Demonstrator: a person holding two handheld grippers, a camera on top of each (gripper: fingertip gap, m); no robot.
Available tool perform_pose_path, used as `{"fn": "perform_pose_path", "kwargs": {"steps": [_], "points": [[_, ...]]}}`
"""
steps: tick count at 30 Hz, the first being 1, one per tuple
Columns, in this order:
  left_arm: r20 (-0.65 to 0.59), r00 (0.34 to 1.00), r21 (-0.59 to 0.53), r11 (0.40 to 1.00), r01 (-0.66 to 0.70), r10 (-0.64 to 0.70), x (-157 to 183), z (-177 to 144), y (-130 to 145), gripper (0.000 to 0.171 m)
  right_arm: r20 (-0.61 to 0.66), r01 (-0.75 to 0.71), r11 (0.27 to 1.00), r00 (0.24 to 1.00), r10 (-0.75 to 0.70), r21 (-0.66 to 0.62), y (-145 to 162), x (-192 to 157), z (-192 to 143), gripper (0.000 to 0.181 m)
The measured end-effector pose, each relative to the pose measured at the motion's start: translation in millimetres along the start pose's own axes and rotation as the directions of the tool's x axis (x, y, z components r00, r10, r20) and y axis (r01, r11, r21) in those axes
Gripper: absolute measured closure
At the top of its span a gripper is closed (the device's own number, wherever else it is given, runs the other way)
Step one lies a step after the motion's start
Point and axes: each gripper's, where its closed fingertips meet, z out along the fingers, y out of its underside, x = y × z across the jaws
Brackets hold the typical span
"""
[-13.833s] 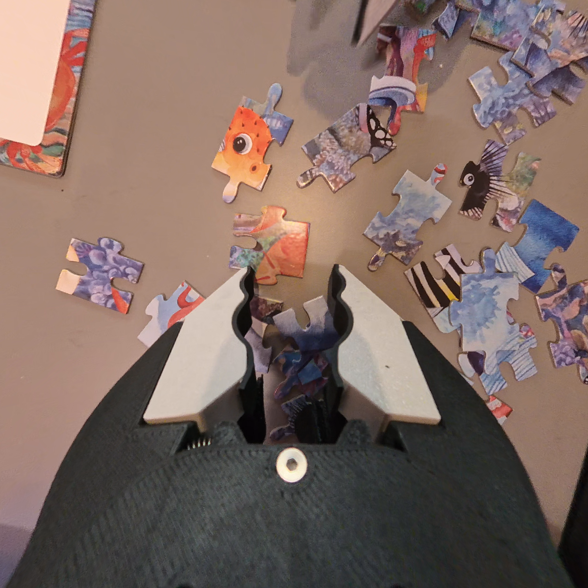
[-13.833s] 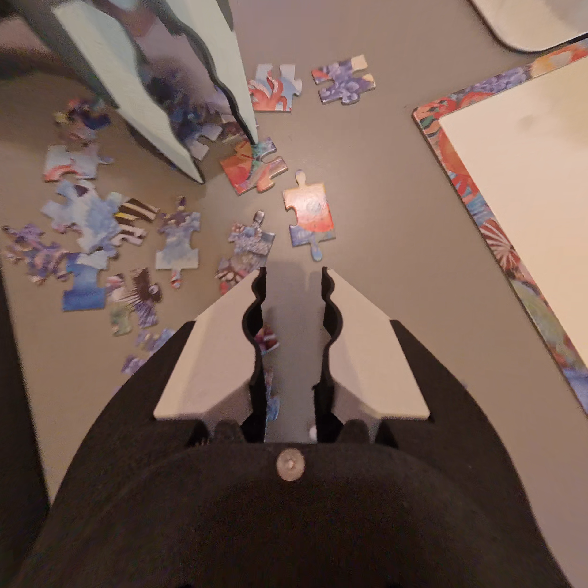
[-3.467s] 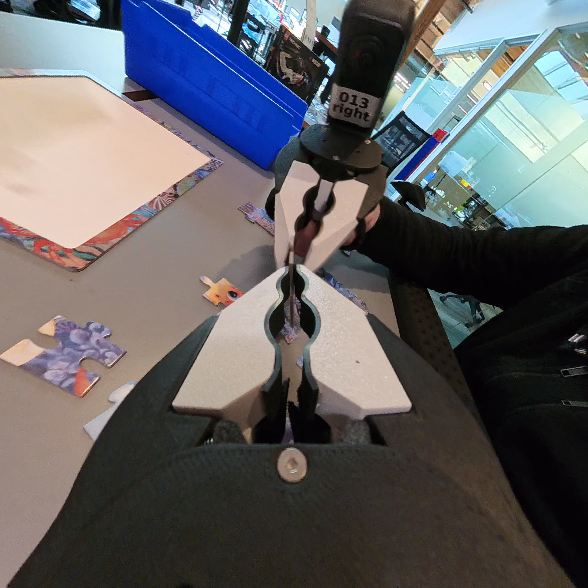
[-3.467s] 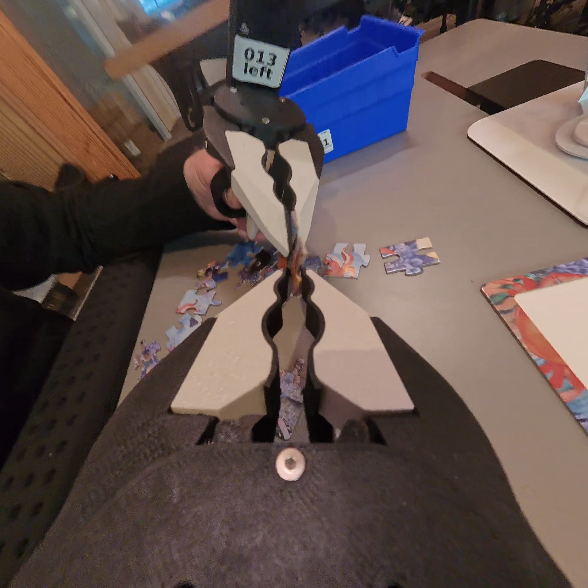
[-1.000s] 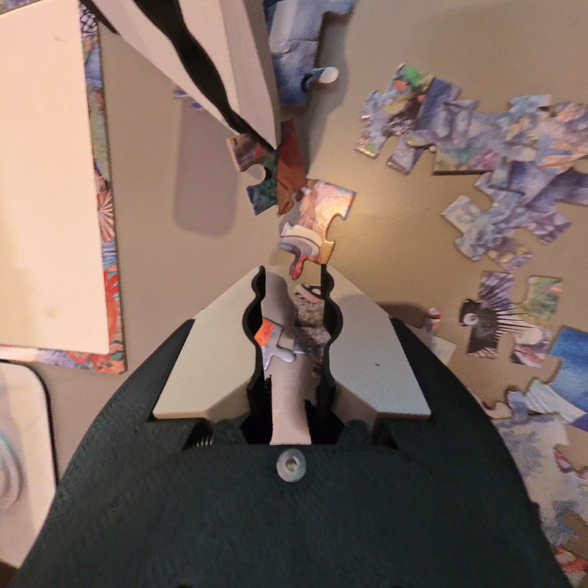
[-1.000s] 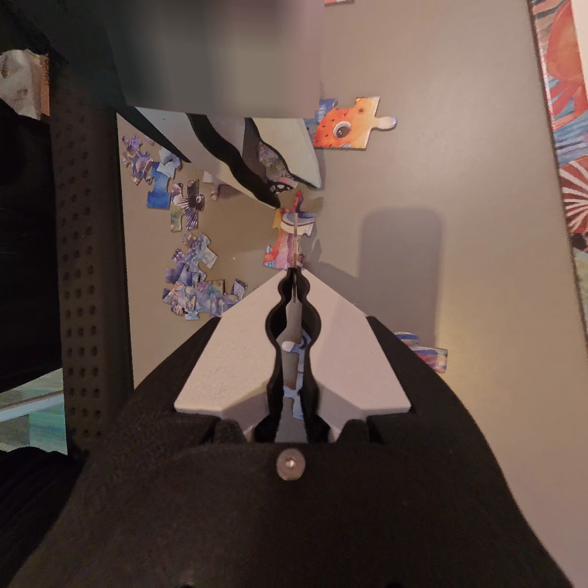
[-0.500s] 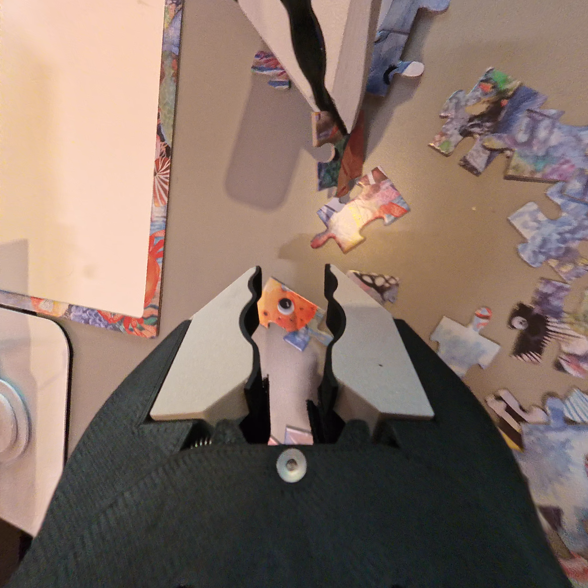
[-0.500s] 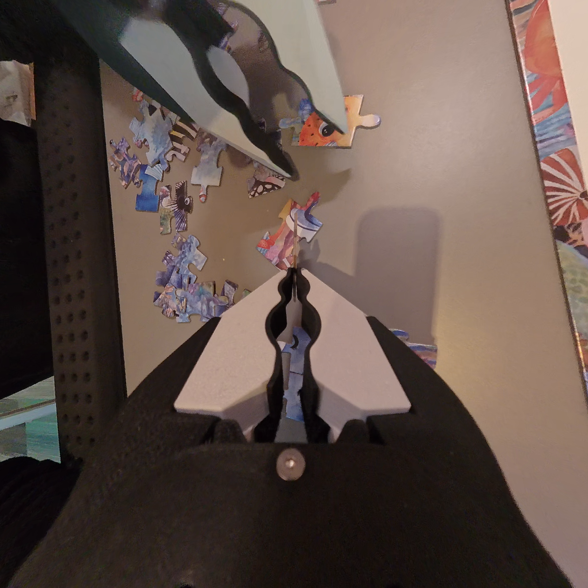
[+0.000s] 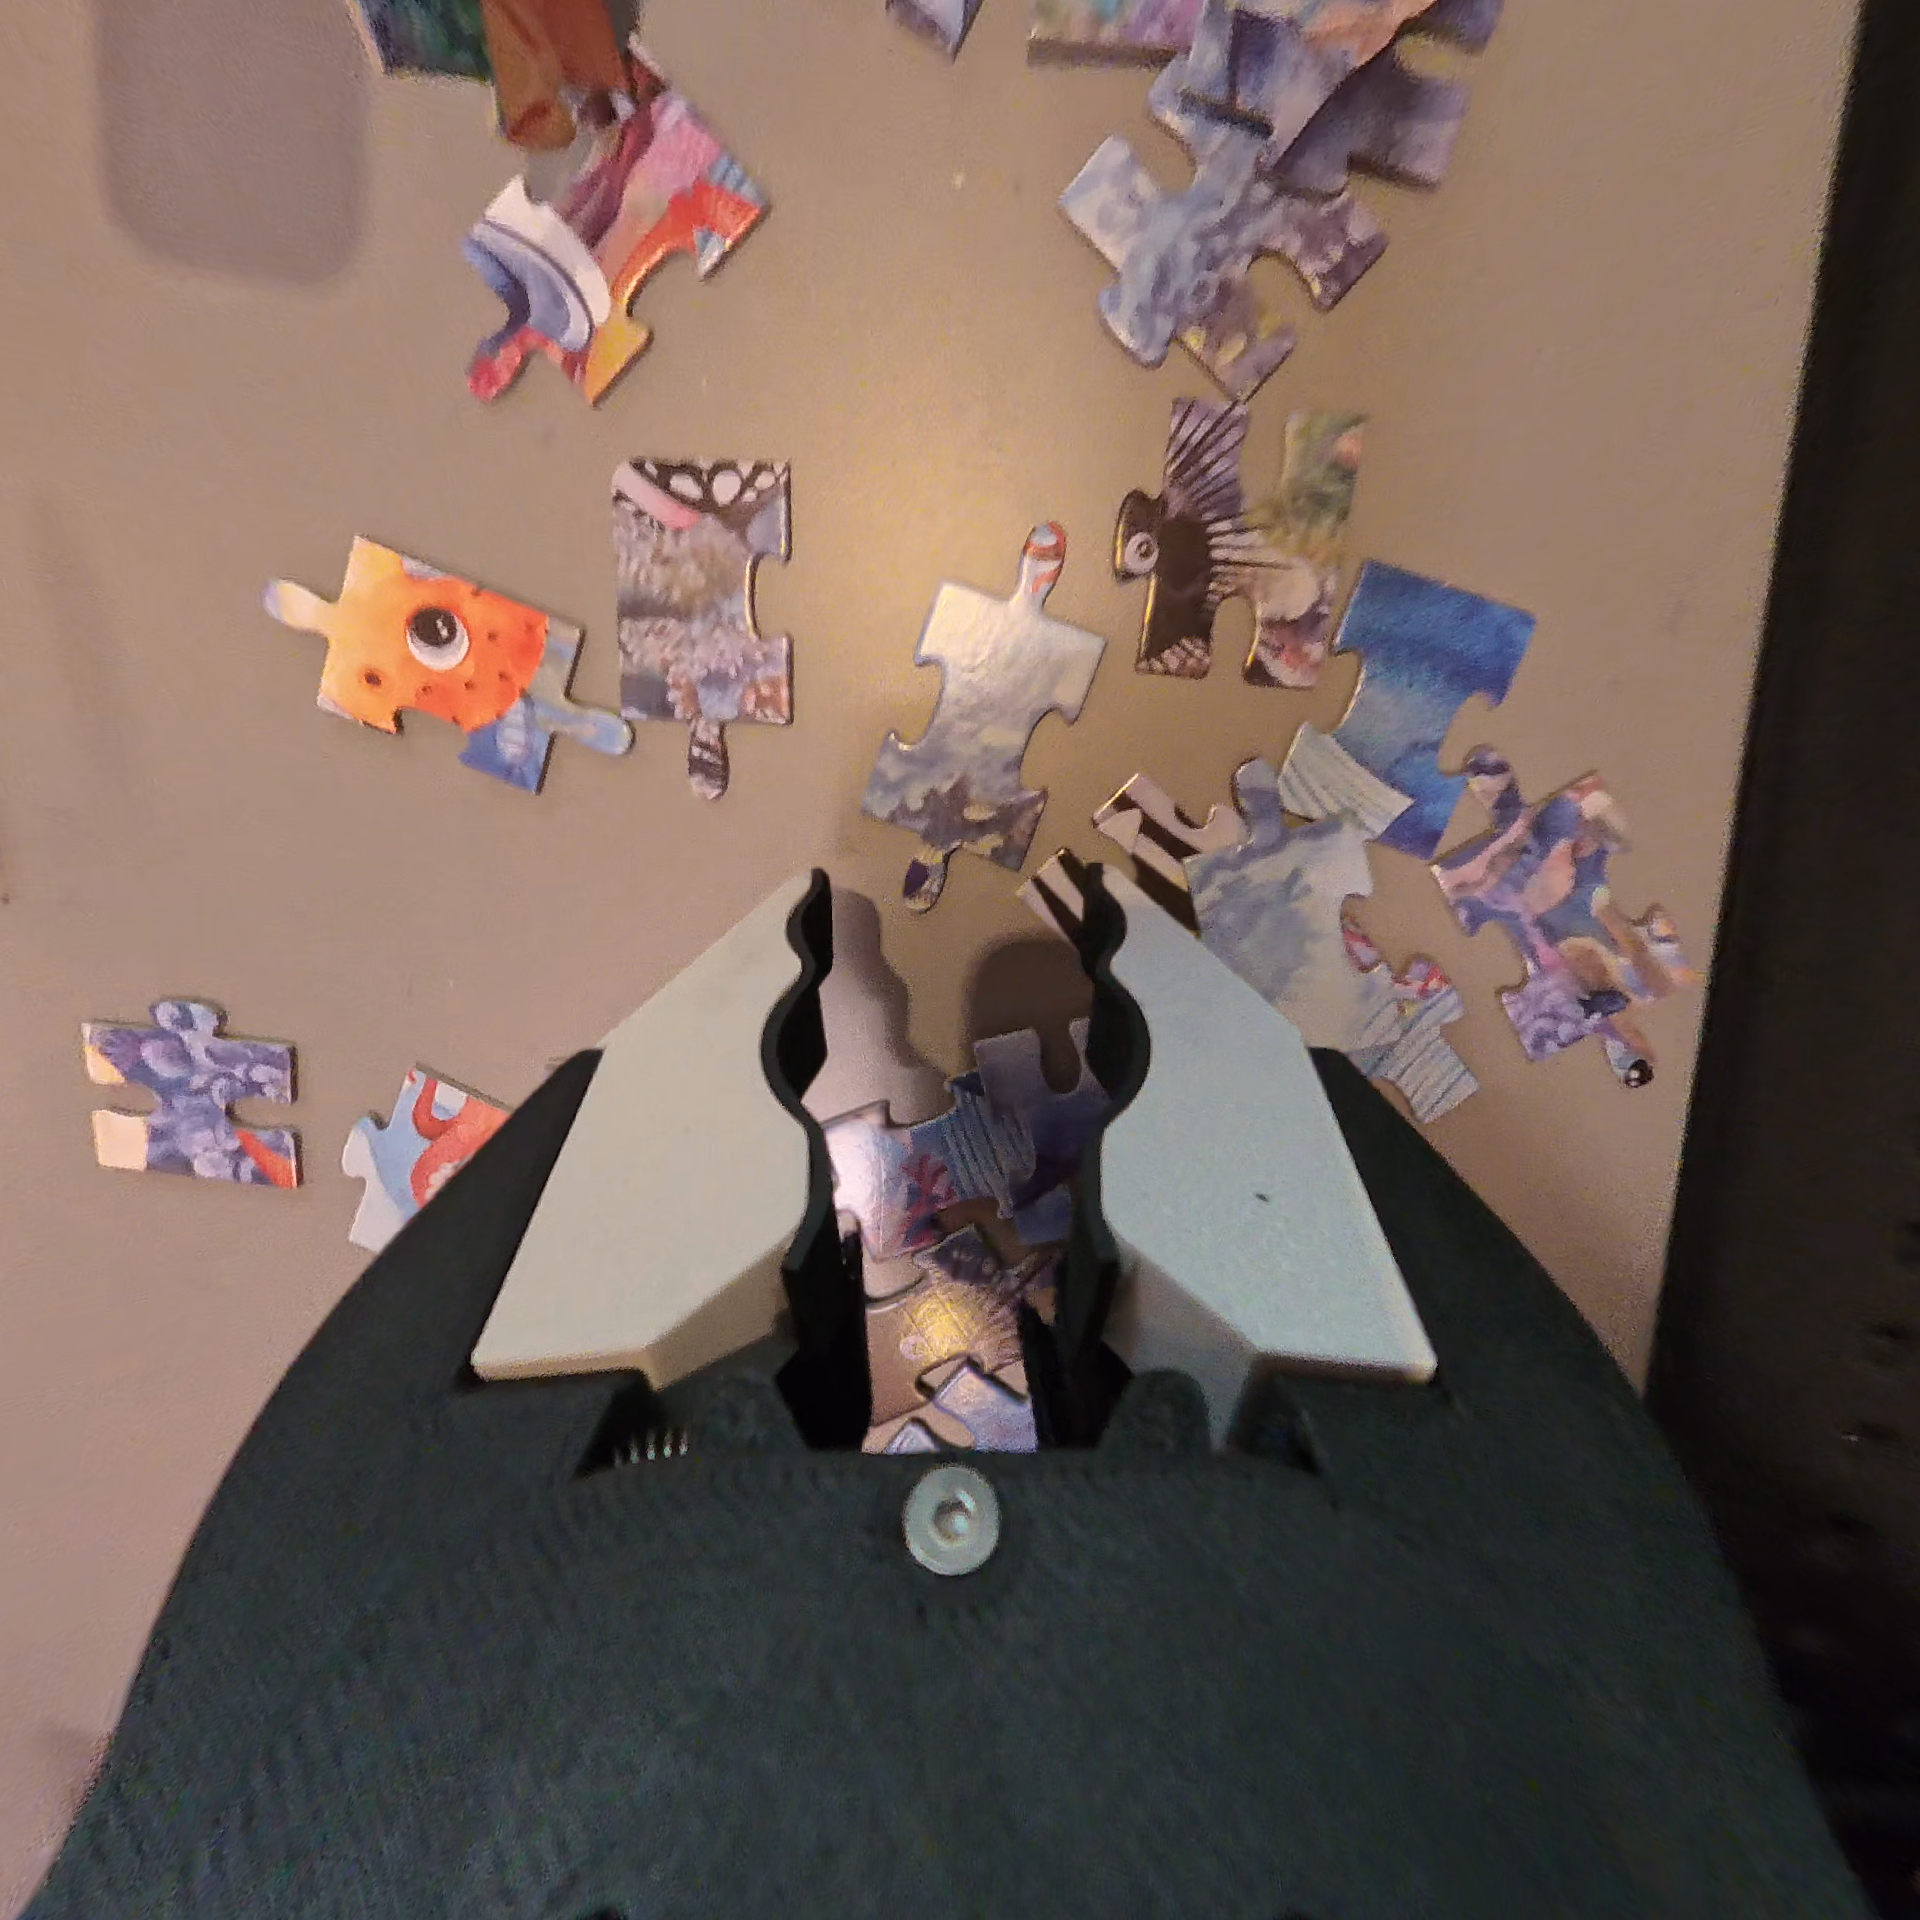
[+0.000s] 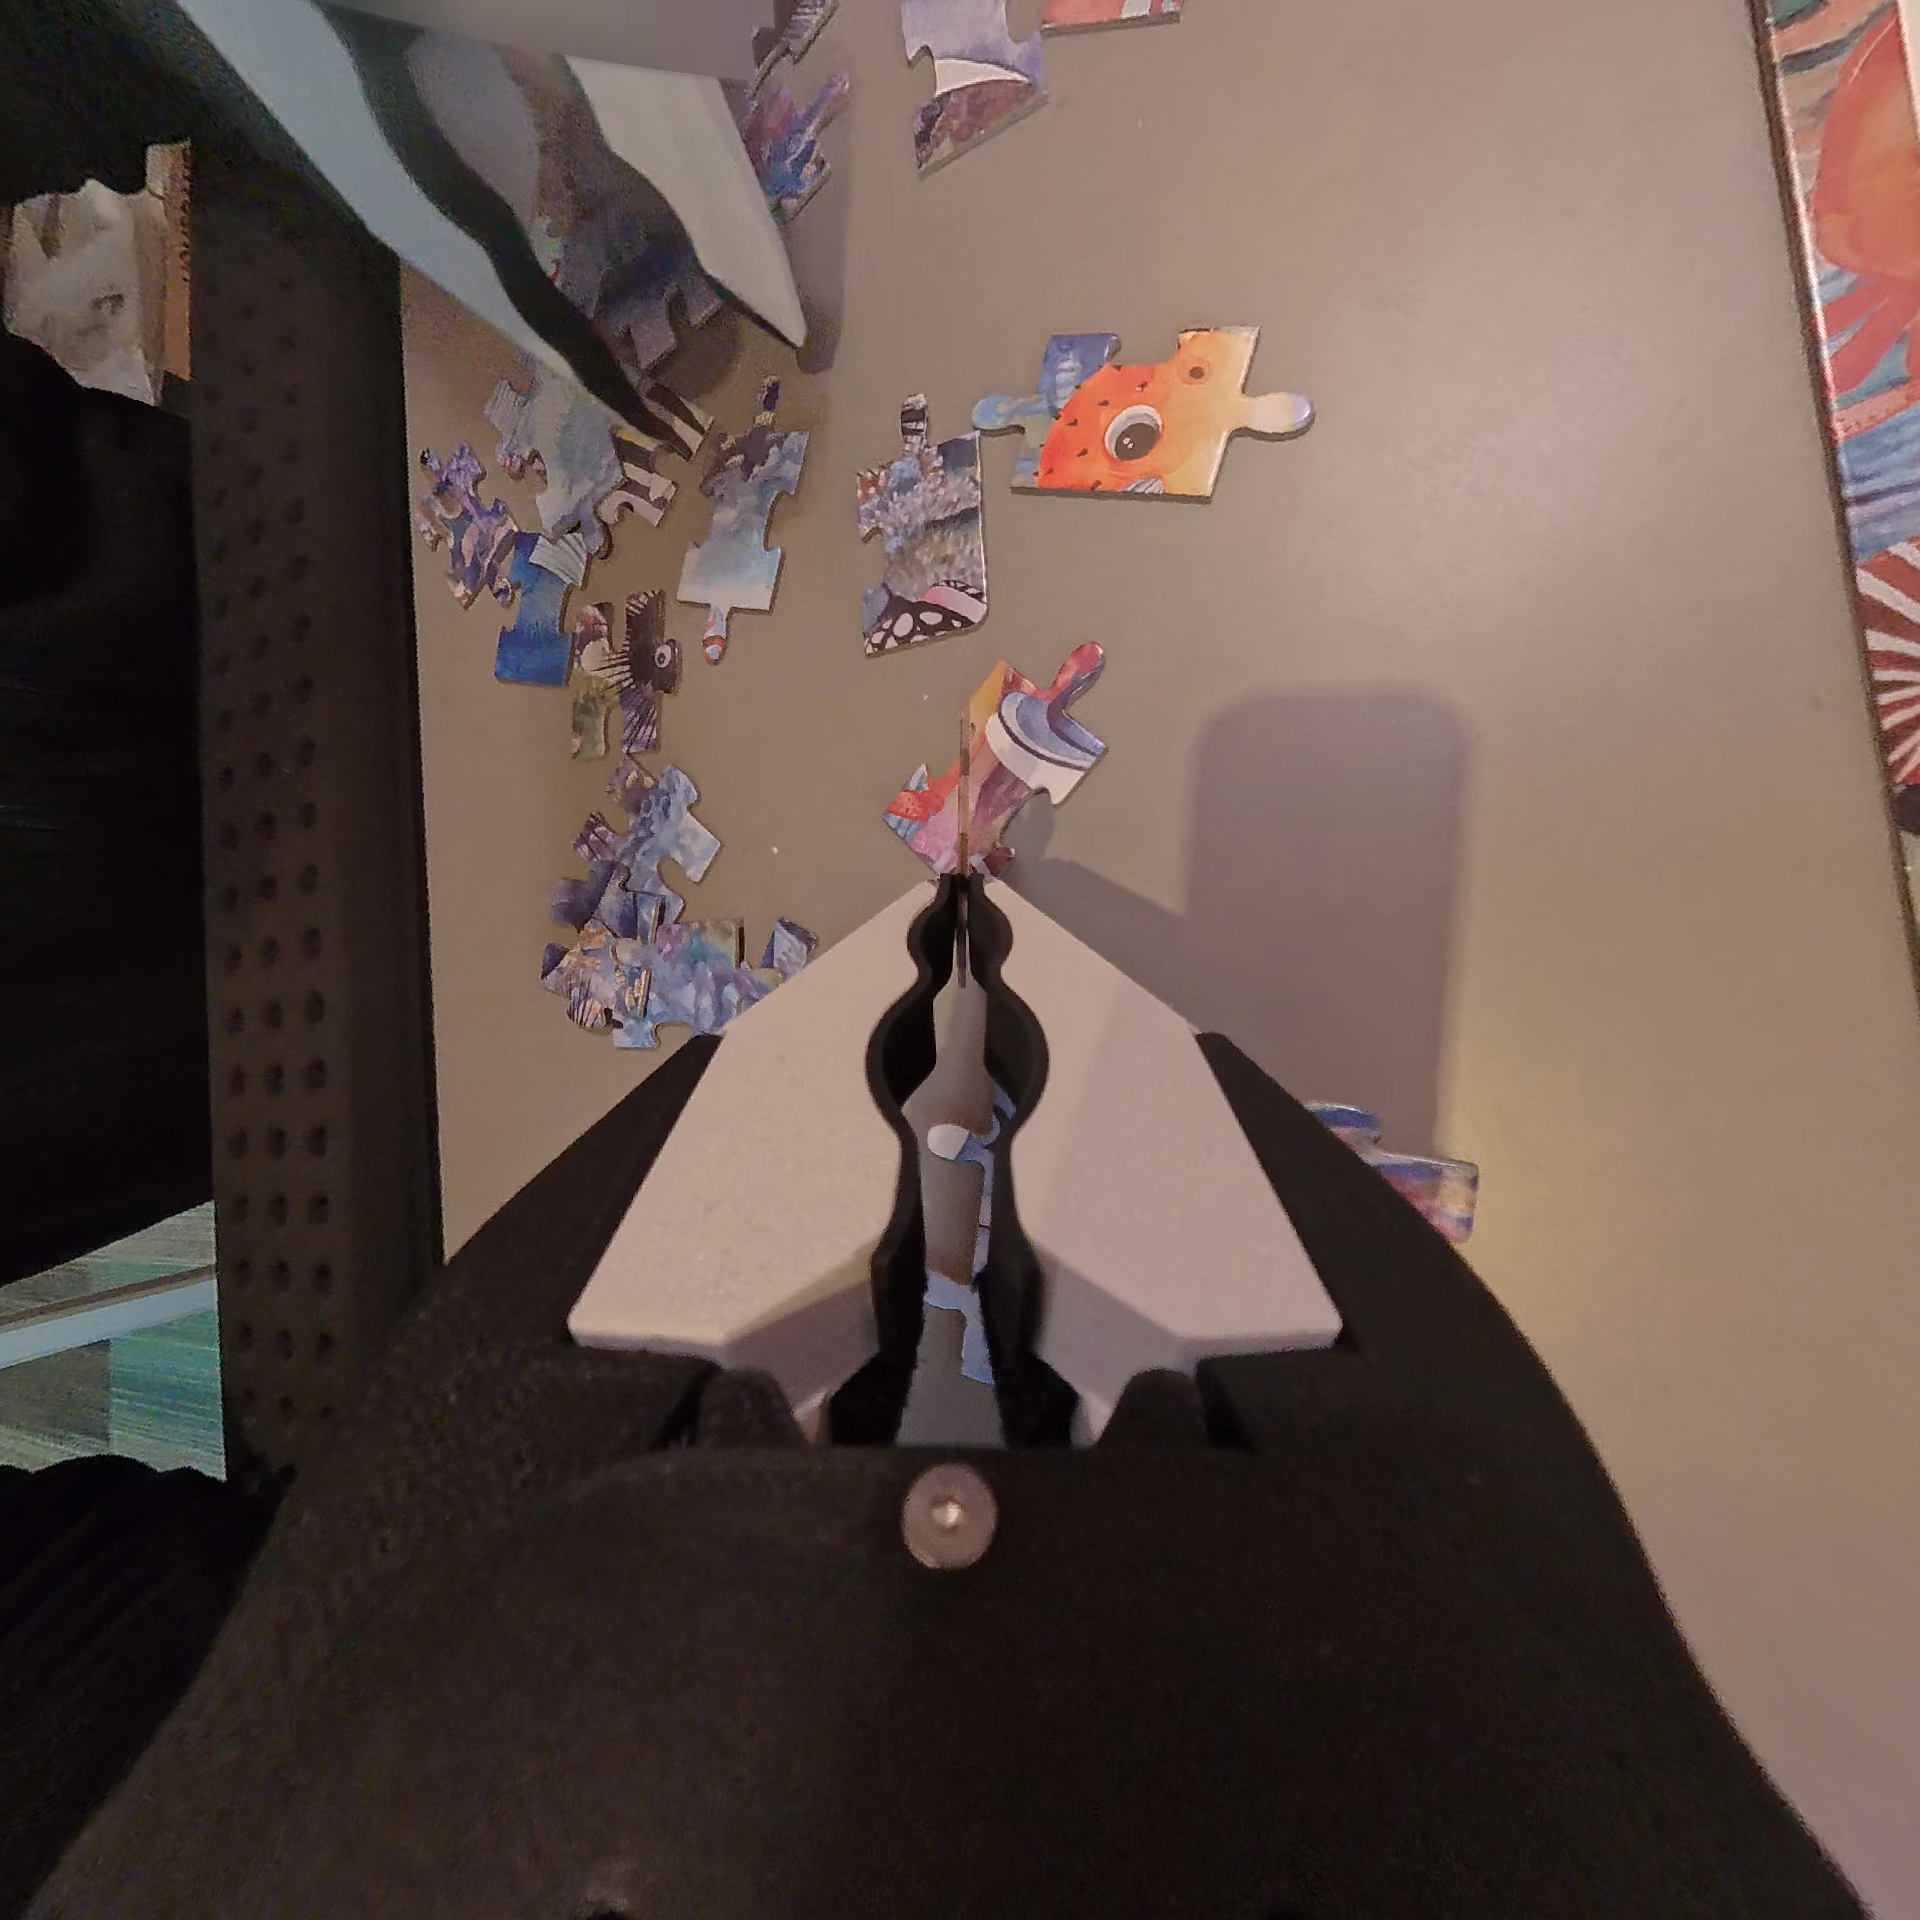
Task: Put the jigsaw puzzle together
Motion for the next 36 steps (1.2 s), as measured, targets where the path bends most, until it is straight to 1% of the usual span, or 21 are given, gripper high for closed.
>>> {"fn": "perform_pose_path", "kwargs": {"steps": [3, 6, 9, 16, 20, 21, 22, 24, 25, 27, 28, 29, 30, 32, 36], "points": [[0.002, 1.0, 0.008, 1.0, 0.014, -0.014, -3, 4, 2, 0.128, -0.001, 0.004, 1.0, 1.0, -0.004, 0.0, 0, -1, 0, 0.181], [-0.028, 0.999, 0.02, 1.0, 0.024, -0.024, -1, 9, -1, 0.133, -0.005, 0.005, 1.0, 1.0, -0.005, 0.006, -1, 0, -1, 0.181], [-0.039, 0.999, 0.047, 0.998, 0.038, -0.036, -1, 11, -4, 0.149, -0.009, 0.002, 1.0, 1.0, -0.002, 0.012, -2, 1, -1, 0.181], [-0.024, 0.998, 0.082, 0.995, 0.052, -0.05, -2, 12, -5, 0.151, -0.036, -0.014, 0.998, 0.999, 0.016, 0.061, -9, 11, -3, 0.181], [0.015, 0.999, 0.097, 0.994, 0.041, -0.043, -4, 11, -5, 0.152, -0.052, -0.038, 0.993, 0.998, 0.044, 0.116, -17, 17, -6, 0.181], [0.031, 0.999, 0.098, 0.995, 0.036, -0.039, -5, 11, -5, 0.152, -0.055, -0.05, 0.99, 0.997, 0.057, 0.133, -19, 19, -7, 0.179], [0.042, 0.999, 0.097, 0.995, 0.028, -0.032, -5, 11, -4, 0.152, -0.056, -0.069, 0.986, 0.995, 0.078, 0.15, -21, 22, -8, 0.171], [0.076, 0.997, 0.096, 0.995, 0.005, -0.013, -7, 10, -5, 0.152, -0.079, -0.105, 0.98, 0.99, 0.119, 0.166, -23, 30, -8, 0.147], [0.09, 0.996, 0.089, 0.996, -0.003, -0.005, -7, 10, -5, 0.152, -0.108, -0.112, 0.979, 0.985, 0.132, 0.171, -23, 36, -10, 0.143], [0.122, 0.992, 0.087, 0.996, -0.025, 0.014, -9, 9, -7, 0.152, -0.157, -0.091, 0.977, 0.98, 0.122, 0.194, -28, 40, -16, 0.142], [0.132, 0.991, 0.088, 0.996, -0.032, 0.02, -9, 7, -8, 0.16, -0.18, -0.073, 0.975, 0.977, 0.111, 0.208, -32, 40, -20, 0.141], [0.152, 0.988, 0.097, 0.994, -0.048, 0.033, -11, 5, -11, 0.171, -0.2, -0.054, 0.973, 0.975, 0.1, 0.224, -38, 39, -24, 0.142], [0.168, 0.985, 0.107, 0.993, -0.058, 0.039, -13, 2, -14, 0.171, -0.204, -0.031, 0.971, 0.976, 0.082, 0.238, -43, 34, -27, 0.145], [0.159, 0.986, 0.118, 0.991, -0.064, 0.045, -12, -1, -18, 0.171, -0.17, 0.003, 0.97, 0.985, 0.039, 0.243, -50, 20, -27, 0.151], [0.188, 0.98, 0.034, 0.997, -0.071, 0.064, -16, 1, -7, 0.171, -0.111, 0.038, 0.987, 0.994, -0.021, 0.155, -45, 1, -8, 0.155]]}}
